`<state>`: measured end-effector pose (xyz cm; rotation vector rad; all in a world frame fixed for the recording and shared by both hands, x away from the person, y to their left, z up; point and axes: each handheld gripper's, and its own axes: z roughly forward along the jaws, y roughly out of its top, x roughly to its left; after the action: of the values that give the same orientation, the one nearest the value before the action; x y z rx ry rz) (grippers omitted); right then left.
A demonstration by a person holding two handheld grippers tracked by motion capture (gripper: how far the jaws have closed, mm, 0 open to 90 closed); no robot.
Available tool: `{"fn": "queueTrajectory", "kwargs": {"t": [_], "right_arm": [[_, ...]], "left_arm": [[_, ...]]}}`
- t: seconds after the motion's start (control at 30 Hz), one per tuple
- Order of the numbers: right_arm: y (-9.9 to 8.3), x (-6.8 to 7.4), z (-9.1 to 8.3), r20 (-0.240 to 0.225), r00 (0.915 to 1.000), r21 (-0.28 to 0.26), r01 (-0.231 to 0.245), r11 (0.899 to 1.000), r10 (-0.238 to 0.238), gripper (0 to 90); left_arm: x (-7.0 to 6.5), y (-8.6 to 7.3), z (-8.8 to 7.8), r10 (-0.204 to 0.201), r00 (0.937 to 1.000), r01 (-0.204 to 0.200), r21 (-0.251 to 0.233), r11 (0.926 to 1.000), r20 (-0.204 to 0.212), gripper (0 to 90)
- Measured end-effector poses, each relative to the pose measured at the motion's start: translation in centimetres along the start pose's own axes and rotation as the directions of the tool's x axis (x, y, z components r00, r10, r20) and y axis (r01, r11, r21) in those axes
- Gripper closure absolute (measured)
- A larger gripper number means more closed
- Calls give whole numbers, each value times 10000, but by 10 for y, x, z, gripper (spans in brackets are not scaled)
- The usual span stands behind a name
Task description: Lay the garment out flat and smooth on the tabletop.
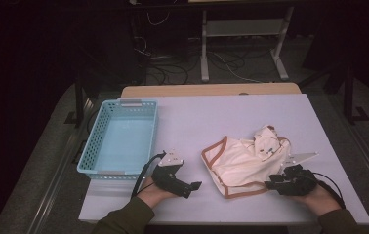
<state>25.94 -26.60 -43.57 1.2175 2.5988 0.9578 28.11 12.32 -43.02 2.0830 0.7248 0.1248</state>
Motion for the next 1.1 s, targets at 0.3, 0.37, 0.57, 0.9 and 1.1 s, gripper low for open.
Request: {"fn": "queueTrajectory", "kwargs": {"t": [0.3,0.37,0.57,0.9,1.1], "right_arm": [[-1,2,3,-56,9998,150,177,9997,-176,653],[-1,3,4,-8,9994,189,337,9993,-337,655],[0,6,4,27,9970,316,770,9965,-772,757],[1,5,5,-197,9973,410,714,9966,-707,856],[3,5,4,53,9970,357,775,9964,-778,860]], "left_arm": [[-1,0,0,36,10000,-36,22,10000,-18,0],[-1,0,0,36,10000,-36,23,10000,-14,0],[-1,0,1,54,10000,-54,37,10000,6,0],[-2,0,1,58,10000,-58,53,10000,4,0],[-1,0,1,54,10000,-54,37,10000,-5,0]]}}
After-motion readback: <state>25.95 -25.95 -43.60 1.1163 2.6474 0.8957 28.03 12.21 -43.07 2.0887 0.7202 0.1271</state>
